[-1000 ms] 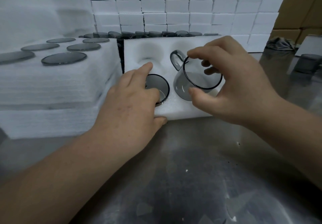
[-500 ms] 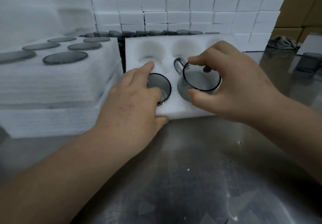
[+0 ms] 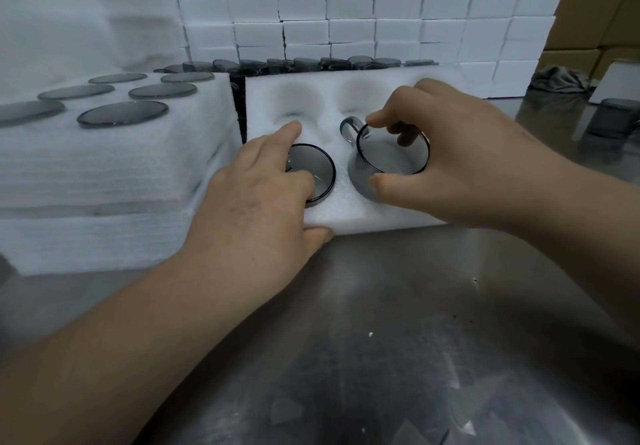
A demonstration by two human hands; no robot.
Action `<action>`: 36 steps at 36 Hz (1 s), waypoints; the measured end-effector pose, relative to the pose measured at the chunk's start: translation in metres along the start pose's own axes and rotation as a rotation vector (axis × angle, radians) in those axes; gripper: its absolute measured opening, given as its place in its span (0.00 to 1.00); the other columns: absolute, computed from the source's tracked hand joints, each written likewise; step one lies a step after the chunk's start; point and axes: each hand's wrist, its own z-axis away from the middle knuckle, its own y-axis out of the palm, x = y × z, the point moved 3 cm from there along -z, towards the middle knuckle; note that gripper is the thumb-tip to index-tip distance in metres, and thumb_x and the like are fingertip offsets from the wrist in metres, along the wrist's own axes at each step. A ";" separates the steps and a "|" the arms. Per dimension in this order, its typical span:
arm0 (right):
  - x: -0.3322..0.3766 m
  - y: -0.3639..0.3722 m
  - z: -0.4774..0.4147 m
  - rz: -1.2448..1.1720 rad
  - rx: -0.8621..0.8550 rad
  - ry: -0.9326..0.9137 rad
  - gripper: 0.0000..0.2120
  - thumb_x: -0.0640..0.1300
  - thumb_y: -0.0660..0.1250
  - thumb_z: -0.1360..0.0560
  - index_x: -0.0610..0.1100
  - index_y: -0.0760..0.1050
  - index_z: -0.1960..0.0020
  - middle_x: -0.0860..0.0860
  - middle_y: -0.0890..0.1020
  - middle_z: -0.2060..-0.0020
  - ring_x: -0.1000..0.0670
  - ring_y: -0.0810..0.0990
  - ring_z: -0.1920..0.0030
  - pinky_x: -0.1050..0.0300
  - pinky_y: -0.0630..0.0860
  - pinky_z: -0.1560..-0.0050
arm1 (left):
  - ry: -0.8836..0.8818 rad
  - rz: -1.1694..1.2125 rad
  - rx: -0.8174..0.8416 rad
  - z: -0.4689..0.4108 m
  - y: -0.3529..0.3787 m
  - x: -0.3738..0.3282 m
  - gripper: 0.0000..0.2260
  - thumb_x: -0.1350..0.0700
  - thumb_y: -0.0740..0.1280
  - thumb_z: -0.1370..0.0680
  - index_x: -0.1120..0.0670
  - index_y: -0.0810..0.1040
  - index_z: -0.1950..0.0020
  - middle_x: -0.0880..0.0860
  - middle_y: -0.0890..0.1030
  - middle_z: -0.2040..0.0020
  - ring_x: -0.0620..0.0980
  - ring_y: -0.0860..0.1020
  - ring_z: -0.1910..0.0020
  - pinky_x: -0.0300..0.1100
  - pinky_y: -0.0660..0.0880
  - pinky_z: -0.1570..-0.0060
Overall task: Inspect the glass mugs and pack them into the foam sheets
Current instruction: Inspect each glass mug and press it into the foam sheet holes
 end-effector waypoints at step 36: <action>-0.012 0.008 0.002 0.116 0.293 0.000 0.49 0.70 0.61 0.44 0.63 0.47 0.27 0.66 0.46 0.27 0.61 0.52 0.28 0.59 0.56 0.34 | 0.122 0.040 0.052 -0.003 -0.010 -0.019 0.45 0.46 0.69 0.34 0.47 0.46 0.24 0.45 0.50 0.23 0.42 0.54 0.29 0.41 0.53 0.32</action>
